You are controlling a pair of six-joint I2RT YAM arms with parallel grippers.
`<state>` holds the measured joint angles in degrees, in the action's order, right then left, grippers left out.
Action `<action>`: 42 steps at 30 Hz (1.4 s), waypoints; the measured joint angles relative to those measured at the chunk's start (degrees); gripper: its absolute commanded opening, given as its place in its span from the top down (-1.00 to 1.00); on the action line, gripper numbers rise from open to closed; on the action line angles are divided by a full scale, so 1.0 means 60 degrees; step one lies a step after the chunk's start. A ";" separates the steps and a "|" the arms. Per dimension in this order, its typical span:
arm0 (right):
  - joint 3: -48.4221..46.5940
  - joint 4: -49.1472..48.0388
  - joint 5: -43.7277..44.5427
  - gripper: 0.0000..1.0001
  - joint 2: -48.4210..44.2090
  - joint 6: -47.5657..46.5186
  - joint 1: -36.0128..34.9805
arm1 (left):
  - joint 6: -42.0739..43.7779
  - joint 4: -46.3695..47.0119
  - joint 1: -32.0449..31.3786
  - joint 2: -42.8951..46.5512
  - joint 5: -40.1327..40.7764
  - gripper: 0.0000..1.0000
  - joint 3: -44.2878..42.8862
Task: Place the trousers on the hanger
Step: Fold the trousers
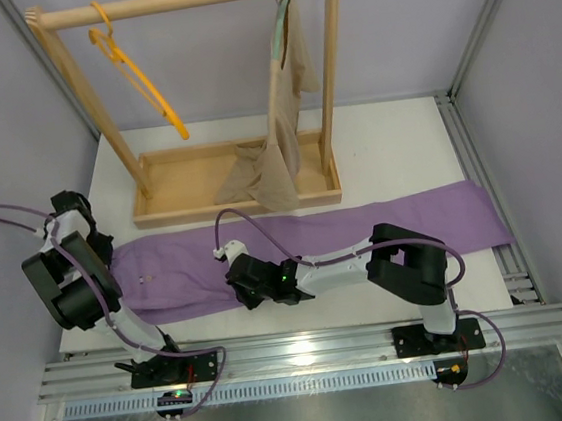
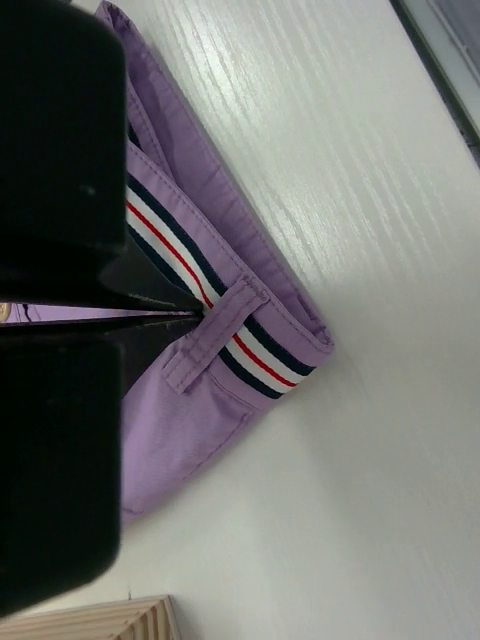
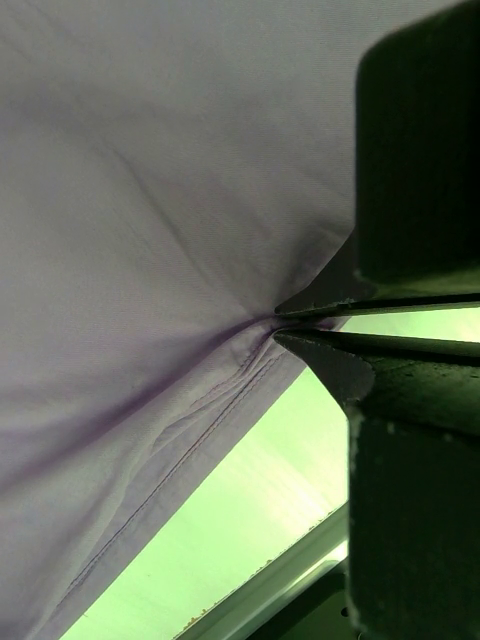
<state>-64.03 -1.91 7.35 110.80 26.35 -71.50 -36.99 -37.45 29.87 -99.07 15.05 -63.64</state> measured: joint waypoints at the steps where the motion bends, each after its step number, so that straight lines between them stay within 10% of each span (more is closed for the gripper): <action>1: 0.0000 0.0000 0.0000 0.75 0.0007 0.0000 0.0000 | 0.0004 -0.0022 0.0000 -0.0011 0.0000 0.99 -0.0066; 5: -0.0015 0.0026 0.0000 0.74 0.0011 0.0029 0.0000 | 0.0007 -0.0047 -0.0022 -0.0022 -0.0007 0.98 -0.0302; 10: -0.0291 0.0521 -0.0007 0.51 0.0022 0.0000 0.0000 | -0.0022 -0.0153 -0.0102 0.0605 -0.0040 -0.15 -0.0306; 16: -0.0991 0.1829 -0.0157 -0.18 0.0022 -0.0583 0.0000 | -0.0171 -0.0277 -0.0102 0.2677 -0.0962 -0.99 -0.0393; 29: -0.5315 0.2619 0.0117 -0.60 0.1526 -0.3909 0.0022 | -0.1548 0.0317 -0.0998 0.8371 -0.5191 -1.00 0.1228; 42: -0.5690 0.2310 -0.1282 -0.38 0.2095 -0.3854 0.0299 | -0.2790 -0.0965 -0.1038 0.8859 -0.2616 -0.67 0.2353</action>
<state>-98.17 11.94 -0.34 123.37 3.22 -69.71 -53.74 -43.24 23.64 -45.91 -0.64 -49.52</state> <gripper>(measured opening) 0.709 0.877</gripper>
